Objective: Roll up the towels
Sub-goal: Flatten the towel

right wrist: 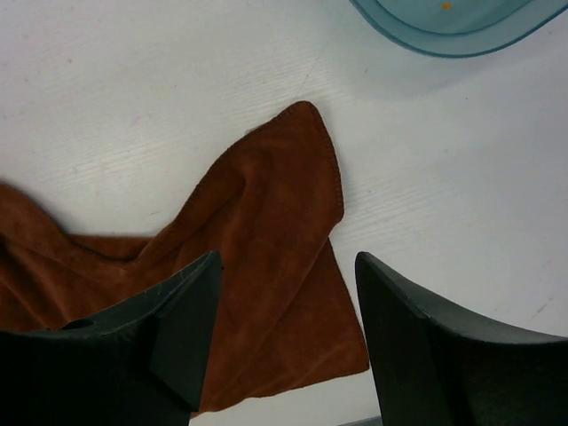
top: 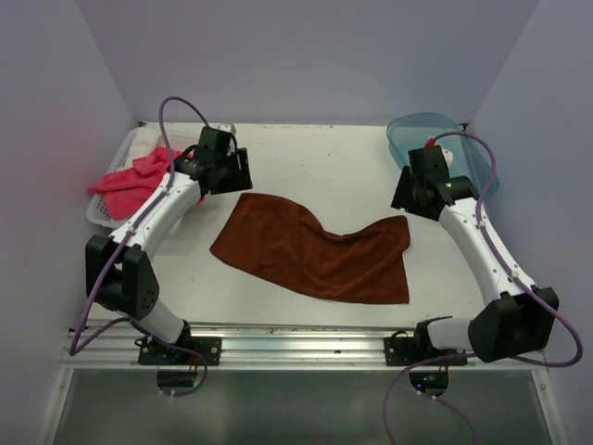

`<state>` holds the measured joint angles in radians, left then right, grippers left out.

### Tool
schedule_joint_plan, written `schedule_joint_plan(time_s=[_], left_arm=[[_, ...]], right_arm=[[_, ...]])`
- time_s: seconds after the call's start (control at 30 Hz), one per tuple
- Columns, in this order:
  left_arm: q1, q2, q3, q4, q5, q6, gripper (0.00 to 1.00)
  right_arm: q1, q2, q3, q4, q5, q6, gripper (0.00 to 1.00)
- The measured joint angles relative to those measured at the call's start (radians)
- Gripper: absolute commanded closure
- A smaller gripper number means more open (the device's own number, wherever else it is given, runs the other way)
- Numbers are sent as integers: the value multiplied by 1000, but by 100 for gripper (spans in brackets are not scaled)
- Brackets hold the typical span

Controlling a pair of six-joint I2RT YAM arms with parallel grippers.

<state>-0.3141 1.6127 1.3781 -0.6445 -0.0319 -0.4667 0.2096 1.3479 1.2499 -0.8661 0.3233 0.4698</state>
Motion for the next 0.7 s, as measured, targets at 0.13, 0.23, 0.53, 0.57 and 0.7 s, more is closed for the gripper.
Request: schedule_joint_plan(time_s=[0.13,0.23,0.53,0.57,0.7], left_arm=[[0,-117,-81,16,-9,7,44],[0,-174,-201,19,-9,6,50],[0,-182,-459,-26,-72,-6,50],[0,-181,-467,-27,-84,-13,50],[0,-170,-479,-24,-131,-23,50]], right_arm=[[0,-128,-105,32,-38,8,45],[-1,-218,-239,38,-93,30,52],[-2,-329,-512,40,-240,113,57],[-2,-327,-526,55,-250,121,57],[-2,-260,-558,131,-283,150,58]])
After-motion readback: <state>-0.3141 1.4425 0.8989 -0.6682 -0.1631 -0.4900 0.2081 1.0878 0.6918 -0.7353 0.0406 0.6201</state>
